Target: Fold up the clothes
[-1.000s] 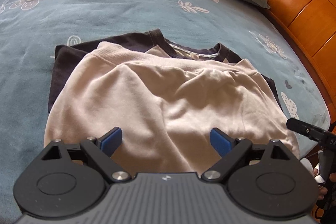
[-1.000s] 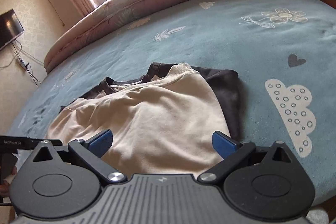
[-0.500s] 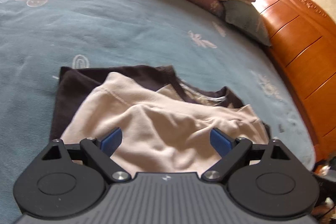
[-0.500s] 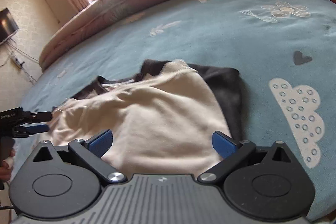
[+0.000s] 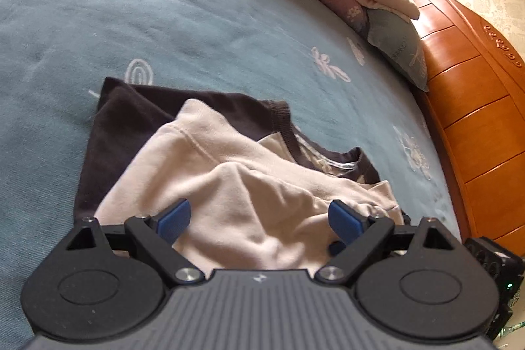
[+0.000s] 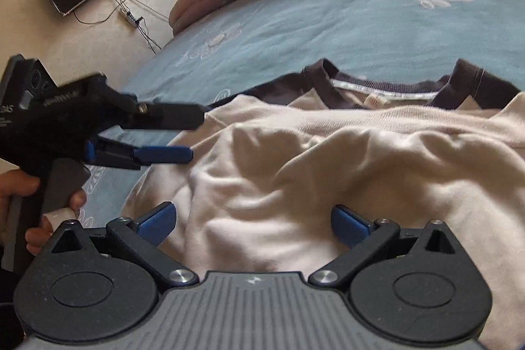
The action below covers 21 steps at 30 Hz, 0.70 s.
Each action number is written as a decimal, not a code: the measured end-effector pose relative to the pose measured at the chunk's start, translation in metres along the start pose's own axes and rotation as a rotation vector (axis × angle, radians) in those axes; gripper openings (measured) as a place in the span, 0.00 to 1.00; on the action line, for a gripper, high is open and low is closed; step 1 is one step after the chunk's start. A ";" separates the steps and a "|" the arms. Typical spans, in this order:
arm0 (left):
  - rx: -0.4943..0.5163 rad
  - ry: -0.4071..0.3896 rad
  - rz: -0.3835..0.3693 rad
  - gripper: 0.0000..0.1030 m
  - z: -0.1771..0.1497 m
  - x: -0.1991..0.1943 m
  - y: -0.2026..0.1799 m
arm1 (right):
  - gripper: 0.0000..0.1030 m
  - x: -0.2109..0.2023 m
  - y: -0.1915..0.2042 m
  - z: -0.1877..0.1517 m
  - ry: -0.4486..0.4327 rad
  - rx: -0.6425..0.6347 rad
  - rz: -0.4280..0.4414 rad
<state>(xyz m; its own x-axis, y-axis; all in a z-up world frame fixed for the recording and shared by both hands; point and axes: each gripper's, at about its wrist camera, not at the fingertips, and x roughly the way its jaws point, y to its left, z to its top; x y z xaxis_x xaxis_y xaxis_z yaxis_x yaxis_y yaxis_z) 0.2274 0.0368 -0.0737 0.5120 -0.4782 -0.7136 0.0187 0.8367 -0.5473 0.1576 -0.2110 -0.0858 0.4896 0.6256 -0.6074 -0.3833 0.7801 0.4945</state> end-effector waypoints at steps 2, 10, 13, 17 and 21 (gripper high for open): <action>0.009 -0.002 0.024 0.88 0.001 0.002 0.006 | 1.00 -0.007 -0.007 0.002 -0.020 -0.010 -0.068; 0.003 0.019 -0.096 0.88 -0.003 -0.014 -0.005 | 1.00 -0.027 0.006 0.010 -0.046 -0.004 -0.094; -0.018 0.068 -0.155 0.89 -0.012 -0.013 -0.005 | 1.00 -0.018 0.016 0.008 -0.017 0.023 0.019; -0.050 0.065 -0.021 0.87 -0.021 -0.016 0.011 | 1.00 -0.005 0.010 -0.002 0.040 0.050 -0.077; -0.053 0.033 -0.072 0.88 -0.009 -0.029 0.011 | 1.00 -0.036 -0.005 -0.001 -0.025 0.086 -0.093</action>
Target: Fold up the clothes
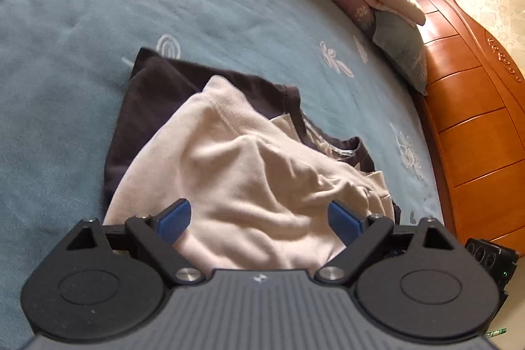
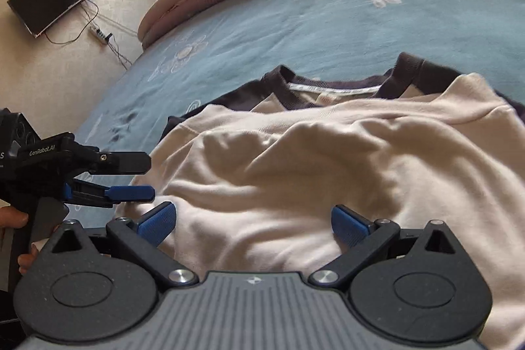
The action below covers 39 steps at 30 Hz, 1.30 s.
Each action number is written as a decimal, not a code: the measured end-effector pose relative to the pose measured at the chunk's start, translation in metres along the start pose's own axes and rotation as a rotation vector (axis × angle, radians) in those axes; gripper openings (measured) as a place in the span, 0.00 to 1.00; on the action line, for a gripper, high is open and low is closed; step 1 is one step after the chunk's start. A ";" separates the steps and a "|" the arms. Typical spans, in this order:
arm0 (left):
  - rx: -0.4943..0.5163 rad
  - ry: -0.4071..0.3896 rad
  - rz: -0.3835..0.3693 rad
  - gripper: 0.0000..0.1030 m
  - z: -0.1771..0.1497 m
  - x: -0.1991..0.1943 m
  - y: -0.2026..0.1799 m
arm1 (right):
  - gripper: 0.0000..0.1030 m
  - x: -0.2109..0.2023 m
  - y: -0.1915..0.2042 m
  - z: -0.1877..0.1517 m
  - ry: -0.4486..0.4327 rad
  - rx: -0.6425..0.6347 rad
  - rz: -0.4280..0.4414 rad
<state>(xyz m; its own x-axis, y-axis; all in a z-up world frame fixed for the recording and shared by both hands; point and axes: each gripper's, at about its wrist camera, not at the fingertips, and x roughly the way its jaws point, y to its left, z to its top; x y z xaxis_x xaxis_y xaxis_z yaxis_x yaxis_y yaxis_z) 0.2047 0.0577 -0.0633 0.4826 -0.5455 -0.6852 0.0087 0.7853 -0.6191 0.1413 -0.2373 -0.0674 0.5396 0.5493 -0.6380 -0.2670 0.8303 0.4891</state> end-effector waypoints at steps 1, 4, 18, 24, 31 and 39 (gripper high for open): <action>0.020 -0.007 -0.017 0.88 0.005 0.000 -0.005 | 1.00 -0.008 -0.001 0.004 -0.028 -0.016 -0.017; 0.049 0.002 -0.111 0.89 0.021 0.014 -0.024 | 1.00 -0.020 -0.004 0.022 -0.087 -0.058 -0.062; 0.039 0.021 -0.106 0.88 0.032 0.059 -0.026 | 1.00 0.018 -0.026 0.022 -0.047 -0.069 -0.062; -0.008 0.065 -0.266 0.91 0.039 0.075 -0.036 | 1.00 0.025 -0.008 0.036 -0.033 -0.093 0.040; -0.094 0.111 -0.262 0.90 0.034 0.085 -0.019 | 1.00 0.032 -0.012 0.029 0.005 -0.080 0.018; -0.082 0.214 -0.283 0.90 0.026 0.111 -0.030 | 1.00 0.050 0.006 0.025 0.059 -0.157 0.061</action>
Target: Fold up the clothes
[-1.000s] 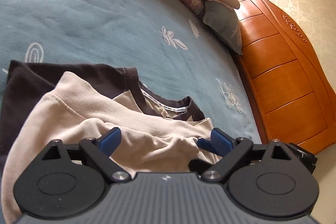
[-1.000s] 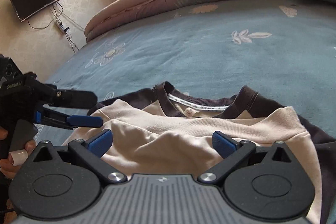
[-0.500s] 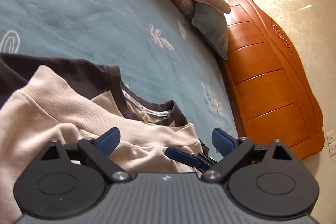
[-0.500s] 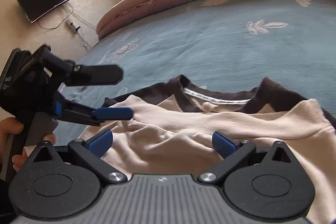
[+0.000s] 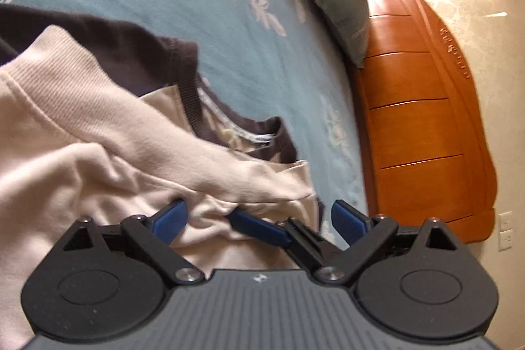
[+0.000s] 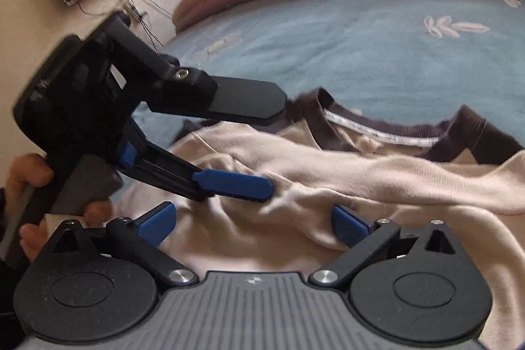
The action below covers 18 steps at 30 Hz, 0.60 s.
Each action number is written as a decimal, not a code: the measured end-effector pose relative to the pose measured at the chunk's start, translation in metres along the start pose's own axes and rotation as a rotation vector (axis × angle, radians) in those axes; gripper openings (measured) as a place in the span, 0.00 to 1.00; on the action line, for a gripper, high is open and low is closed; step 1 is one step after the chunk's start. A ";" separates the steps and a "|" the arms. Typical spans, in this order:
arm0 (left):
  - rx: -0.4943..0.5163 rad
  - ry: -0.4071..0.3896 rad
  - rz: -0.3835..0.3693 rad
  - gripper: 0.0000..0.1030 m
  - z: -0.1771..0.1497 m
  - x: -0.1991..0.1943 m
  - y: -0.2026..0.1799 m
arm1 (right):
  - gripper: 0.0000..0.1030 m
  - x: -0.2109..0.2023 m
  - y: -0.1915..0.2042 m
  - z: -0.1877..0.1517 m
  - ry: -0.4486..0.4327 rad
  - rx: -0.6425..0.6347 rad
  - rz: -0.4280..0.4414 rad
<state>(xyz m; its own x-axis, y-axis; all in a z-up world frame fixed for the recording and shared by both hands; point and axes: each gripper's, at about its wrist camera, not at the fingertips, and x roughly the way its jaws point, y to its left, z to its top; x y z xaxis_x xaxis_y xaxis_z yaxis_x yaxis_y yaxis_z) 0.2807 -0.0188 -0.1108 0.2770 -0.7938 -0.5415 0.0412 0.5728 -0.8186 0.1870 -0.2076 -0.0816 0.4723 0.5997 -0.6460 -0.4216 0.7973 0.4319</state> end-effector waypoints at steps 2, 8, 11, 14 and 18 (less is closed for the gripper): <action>-0.007 -0.024 -0.002 0.90 -0.002 0.001 0.003 | 1.00 0.000 -0.001 -0.005 -0.034 -0.014 0.008; 0.069 -0.069 0.069 0.90 -0.013 -0.024 -0.021 | 1.00 -0.034 0.007 -0.001 -0.060 0.013 -0.081; 0.137 -0.107 0.173 0.91 -0.023 -0.043 -0.031 | 1.00 -0.062 0.009 -0.012 -0.073 0.008 -0.182; 0.193 -0.124 0.297 0.91 -0.038 -0.049 -0.031 | 1.00 -0.080 -0.005 -0.033 -0.060 0.067 -0.269; 0.241 -0.120 0.373 0.91 -0.056 -0.050 -0.027 | 1.00 -0.090 -0.023 -0.064 -0.104 0.186 -0.310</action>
<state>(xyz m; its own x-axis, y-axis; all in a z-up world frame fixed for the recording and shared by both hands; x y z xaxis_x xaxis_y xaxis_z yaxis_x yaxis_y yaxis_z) 0.2118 -0.0066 -0.0722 0.4236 -0.5033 -0.7532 0.1358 0.8573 -0.4965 0.1044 -0.2841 -0.0739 0.6359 0.3236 -0.7007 -0.1029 0.9353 0.3386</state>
